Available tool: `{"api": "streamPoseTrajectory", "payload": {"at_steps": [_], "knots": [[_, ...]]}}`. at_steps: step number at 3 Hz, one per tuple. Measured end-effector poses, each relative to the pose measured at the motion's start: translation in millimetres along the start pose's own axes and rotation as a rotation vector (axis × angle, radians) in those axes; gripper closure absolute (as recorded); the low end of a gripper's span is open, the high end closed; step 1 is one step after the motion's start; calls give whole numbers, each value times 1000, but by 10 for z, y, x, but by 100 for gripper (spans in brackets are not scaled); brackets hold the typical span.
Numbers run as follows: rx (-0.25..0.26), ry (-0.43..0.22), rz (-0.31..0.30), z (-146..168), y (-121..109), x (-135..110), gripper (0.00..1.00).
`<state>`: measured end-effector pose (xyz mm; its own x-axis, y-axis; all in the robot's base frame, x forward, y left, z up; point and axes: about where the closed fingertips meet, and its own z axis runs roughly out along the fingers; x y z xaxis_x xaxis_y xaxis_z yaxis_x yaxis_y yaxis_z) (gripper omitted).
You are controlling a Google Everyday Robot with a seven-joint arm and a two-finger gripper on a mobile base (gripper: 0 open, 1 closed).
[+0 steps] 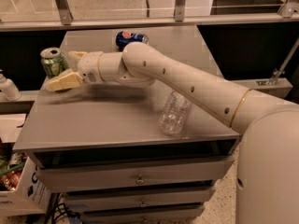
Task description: Move green can near pepsi can
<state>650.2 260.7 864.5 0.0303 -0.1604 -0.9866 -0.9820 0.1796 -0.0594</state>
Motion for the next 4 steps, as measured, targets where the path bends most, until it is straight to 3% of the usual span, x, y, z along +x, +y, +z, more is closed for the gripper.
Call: {"api": "streamPoseTrajectory", "payload": {"at_steps": [2, 3, 4], "knots": [[5, -65, 17, 94, 29, -101, 64], [25, -86, 32, -4, 10, -147, 88], [84, -75, 38, -300, -174, -179, 100]]}}
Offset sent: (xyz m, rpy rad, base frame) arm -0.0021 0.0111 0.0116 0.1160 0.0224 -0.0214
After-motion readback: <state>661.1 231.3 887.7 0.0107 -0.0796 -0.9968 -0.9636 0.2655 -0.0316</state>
